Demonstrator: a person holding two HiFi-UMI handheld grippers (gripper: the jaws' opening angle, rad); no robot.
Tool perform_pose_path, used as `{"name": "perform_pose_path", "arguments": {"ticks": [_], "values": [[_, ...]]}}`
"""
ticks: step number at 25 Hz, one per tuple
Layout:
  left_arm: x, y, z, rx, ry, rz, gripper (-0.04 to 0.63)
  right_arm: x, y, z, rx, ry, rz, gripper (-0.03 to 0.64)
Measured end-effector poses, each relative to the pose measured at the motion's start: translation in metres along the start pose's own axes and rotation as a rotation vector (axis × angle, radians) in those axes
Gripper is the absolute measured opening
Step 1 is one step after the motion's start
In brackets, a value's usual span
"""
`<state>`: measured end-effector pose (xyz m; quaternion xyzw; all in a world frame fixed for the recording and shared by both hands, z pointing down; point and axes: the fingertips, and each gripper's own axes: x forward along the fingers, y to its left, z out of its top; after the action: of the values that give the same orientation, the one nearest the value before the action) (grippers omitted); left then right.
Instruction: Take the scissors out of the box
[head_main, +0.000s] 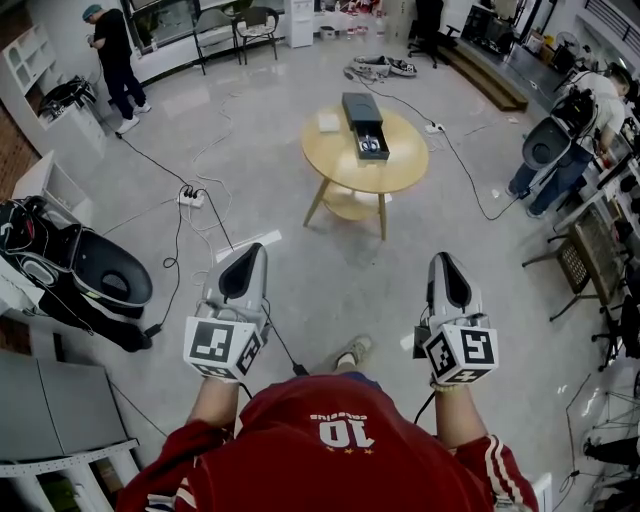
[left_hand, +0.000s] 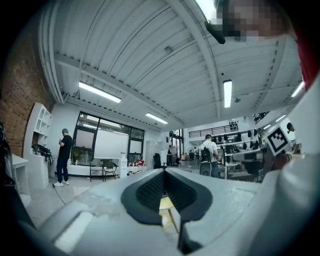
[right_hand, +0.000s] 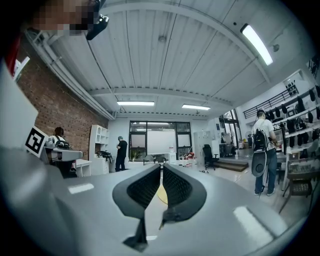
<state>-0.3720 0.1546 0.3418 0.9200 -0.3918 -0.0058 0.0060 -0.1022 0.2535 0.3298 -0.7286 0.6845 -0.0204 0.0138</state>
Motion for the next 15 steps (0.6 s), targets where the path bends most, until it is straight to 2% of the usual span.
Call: {"name": "perform_pose_path", "arguments": {"ticks": [15], "values": [[0.042,-0.016,-0.009,-0.022,0.019,-0.013,0.0,0.025,-0.032,-0.008,0.025,0.033,0.012,0.003]]}}
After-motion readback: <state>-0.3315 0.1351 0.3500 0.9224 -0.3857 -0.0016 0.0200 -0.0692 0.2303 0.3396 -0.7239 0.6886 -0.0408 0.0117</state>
